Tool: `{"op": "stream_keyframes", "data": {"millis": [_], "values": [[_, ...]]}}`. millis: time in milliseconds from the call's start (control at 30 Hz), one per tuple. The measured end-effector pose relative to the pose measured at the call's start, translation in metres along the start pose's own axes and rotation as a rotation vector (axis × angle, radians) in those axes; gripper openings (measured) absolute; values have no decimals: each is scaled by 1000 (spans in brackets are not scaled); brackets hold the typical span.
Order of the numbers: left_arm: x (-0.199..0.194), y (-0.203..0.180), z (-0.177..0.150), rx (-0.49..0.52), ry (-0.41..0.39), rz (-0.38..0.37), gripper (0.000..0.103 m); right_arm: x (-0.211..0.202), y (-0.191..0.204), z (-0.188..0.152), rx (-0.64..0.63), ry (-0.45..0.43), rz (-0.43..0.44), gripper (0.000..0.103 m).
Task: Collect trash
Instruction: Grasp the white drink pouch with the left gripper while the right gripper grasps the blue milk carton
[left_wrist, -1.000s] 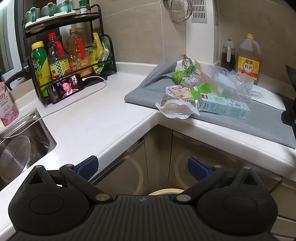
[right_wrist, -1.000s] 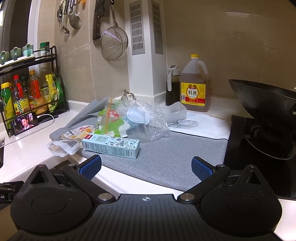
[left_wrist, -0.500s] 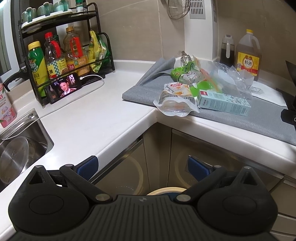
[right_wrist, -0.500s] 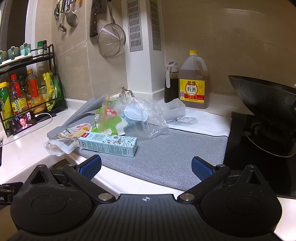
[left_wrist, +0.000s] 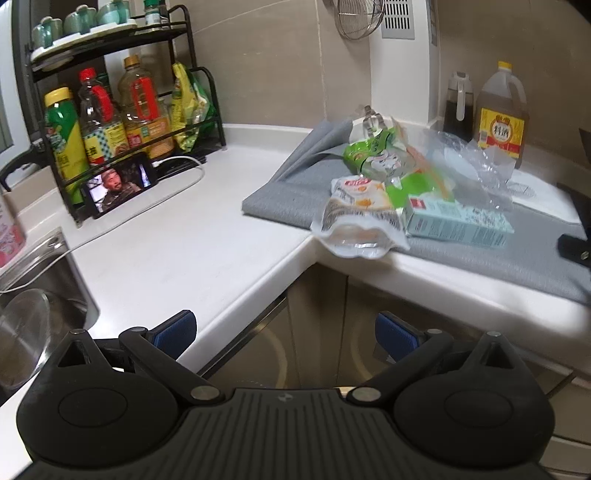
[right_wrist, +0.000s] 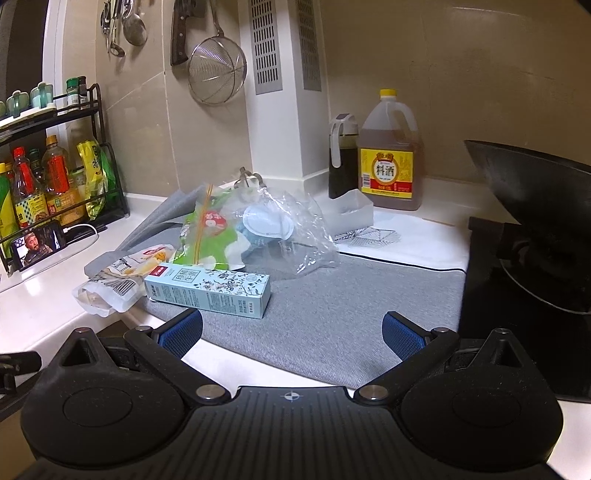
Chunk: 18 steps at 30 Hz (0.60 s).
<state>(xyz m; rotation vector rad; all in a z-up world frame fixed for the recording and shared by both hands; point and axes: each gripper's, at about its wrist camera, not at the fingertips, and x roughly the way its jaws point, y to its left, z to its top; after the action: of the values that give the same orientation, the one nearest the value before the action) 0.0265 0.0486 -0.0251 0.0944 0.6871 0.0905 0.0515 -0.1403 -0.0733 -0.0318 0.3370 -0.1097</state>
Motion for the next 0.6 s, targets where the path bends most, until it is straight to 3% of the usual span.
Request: {"op": "stream_keyframes", "data": {"millis": [233, 600], "values": [[26, 1, 25, -19, 19, -102, 103, 35, 8, 14, -43, 5, 90, 103], [57, -26, 66, 69, 21, -88, 103, 86, 25, 16, -150, 78, 163, 103]]}}
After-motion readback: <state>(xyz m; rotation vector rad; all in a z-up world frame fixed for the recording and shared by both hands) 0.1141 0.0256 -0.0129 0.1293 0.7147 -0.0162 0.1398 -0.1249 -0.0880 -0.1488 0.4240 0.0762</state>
